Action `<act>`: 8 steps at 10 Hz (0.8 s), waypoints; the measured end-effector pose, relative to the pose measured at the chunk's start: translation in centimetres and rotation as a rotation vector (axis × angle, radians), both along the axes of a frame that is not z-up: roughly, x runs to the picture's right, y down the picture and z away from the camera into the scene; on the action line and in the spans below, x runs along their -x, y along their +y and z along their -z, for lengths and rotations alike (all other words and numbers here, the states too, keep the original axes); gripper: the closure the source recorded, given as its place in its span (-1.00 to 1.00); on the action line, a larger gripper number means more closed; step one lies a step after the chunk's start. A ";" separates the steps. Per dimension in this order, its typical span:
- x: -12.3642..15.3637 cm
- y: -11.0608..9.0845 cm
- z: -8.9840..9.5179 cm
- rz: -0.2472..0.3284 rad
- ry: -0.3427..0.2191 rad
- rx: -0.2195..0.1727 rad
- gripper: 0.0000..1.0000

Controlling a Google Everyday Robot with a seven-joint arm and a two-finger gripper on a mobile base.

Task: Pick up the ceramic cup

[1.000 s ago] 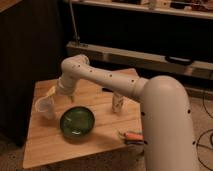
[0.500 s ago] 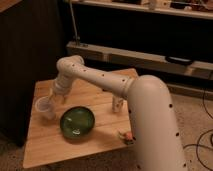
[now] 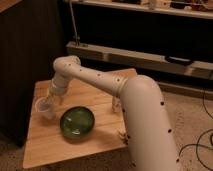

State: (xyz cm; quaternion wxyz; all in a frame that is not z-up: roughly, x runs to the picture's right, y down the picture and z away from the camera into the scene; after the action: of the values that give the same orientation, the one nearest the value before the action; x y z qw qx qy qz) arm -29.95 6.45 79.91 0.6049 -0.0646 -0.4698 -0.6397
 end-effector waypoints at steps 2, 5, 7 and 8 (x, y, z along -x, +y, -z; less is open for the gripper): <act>0.9 1.1 -0.5 0.015 -0.005 0.014 -0.15; 1.0 3.4 -2.9 0.029 0.023 0.032 -0.15; 0.8 4.4 -4.2 0.035 0.044 0.041 0.17; 0.8 4.7 -4.5 0.030 0.047 0.045 0.38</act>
State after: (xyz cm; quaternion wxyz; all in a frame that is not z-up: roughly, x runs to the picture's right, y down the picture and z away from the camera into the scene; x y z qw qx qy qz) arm -30.71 11.15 84.37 0.6044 -0.1003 -0.4689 -0.6362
